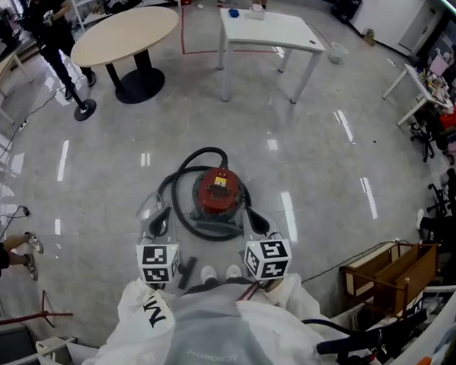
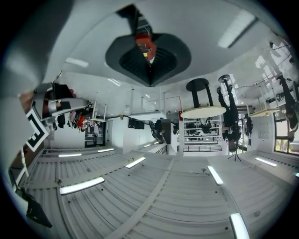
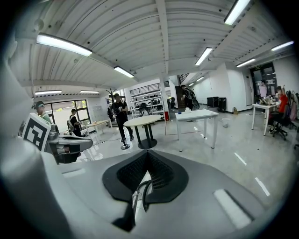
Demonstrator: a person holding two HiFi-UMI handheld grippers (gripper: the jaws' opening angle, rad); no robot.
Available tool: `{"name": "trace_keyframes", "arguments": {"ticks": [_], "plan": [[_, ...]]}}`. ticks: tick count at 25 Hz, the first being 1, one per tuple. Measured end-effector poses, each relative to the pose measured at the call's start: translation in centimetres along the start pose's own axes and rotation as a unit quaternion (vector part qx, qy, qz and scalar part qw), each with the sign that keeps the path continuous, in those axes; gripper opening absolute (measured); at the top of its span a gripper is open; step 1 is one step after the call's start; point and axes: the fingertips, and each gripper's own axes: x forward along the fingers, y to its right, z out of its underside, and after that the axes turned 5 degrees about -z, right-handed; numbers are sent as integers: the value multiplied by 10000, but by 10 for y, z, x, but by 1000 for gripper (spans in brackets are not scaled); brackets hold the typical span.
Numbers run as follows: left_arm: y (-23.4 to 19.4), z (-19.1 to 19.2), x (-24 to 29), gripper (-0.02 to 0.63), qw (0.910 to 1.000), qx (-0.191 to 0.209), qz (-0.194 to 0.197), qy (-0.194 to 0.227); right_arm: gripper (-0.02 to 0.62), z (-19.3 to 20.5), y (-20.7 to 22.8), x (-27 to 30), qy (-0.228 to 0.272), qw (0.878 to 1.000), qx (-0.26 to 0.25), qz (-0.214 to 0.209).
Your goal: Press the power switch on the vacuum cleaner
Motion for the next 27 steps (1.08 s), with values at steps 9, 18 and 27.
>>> {"name": "trace_keyframes", "arguments": {"ticks": [9,18,27], "plan": [[24,-6,10,0,9999,55,92,15,0,-2,19,-5,33,10000,43,14],[24,-7,8,0,10000,75,54,-3,0,-1,18,-7,48,10000,66,-27],[22,-8,7,0,9999,74,69,31,0,-2,15,-6,60,10000,53,-9]]}}
